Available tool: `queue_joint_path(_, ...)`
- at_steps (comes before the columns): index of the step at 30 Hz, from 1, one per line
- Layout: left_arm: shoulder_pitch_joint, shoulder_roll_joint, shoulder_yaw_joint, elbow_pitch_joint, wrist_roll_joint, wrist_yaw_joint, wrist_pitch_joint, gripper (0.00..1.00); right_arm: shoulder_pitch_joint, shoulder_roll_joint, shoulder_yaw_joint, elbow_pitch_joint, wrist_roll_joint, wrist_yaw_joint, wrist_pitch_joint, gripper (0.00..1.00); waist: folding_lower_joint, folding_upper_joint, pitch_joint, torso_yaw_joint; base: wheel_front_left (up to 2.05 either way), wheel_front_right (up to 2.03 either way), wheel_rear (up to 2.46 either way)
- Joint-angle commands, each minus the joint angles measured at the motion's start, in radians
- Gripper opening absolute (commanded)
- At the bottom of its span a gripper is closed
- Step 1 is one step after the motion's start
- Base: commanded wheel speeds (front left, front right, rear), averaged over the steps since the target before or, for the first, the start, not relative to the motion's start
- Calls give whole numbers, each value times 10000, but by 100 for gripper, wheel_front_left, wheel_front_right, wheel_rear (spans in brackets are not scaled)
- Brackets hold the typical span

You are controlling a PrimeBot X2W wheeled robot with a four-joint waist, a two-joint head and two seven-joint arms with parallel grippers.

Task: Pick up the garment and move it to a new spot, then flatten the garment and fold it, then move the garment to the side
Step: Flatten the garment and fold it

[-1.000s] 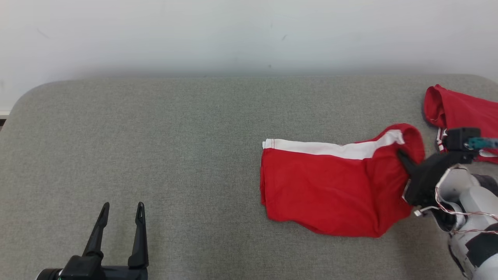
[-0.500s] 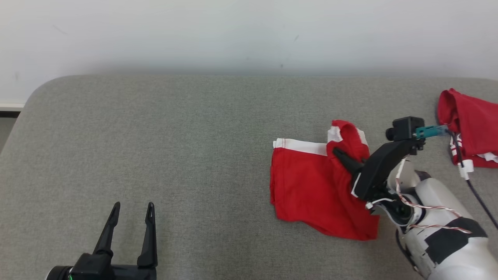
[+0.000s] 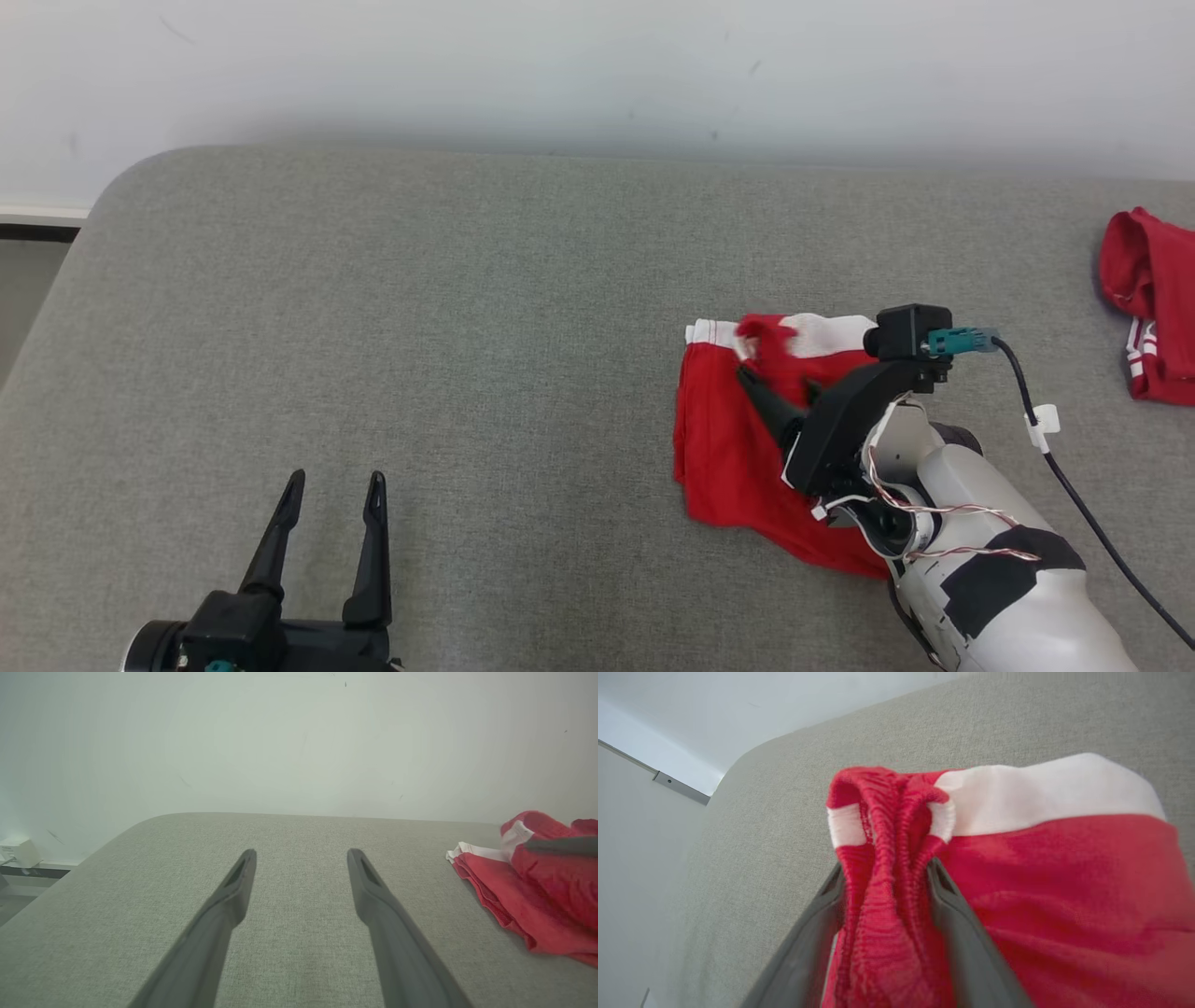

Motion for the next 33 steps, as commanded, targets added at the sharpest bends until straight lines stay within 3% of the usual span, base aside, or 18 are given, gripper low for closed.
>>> queue_joint_path(1,-103,-17,46,20,-68,41,-27,100,-94,-37,130,-108,-43,-2,-313,100,-1,-1,-35,-99,0,0,0)
queue_joint_path(9,55,-16,267,-42,72,65,-27,100,272,-688,402,-1203,217,-1,-1580,100,-1,-1,-184,-592,0,0,0)
queue_joint_path(19,402,9,998,-366,256,82,-27,100,1496,-1664,88,-2601,-414,-1,-4444,100,-1,-1,-345,-1511,0,0,0)
queue_joint_path(25,546,33,1318,-459,356,66,-27,100,2524,-1739,-287,-3281,-958,-1,-5188,100,-1,-1,-420,-1922,0,0,0)
queue_joint_path(33,695,36,1426,-445,466,19,-27,100,3958,-1393,-1372,-4652,-1937,-1,-5325,100,-1,-1,-555,-2088,0,0,0)
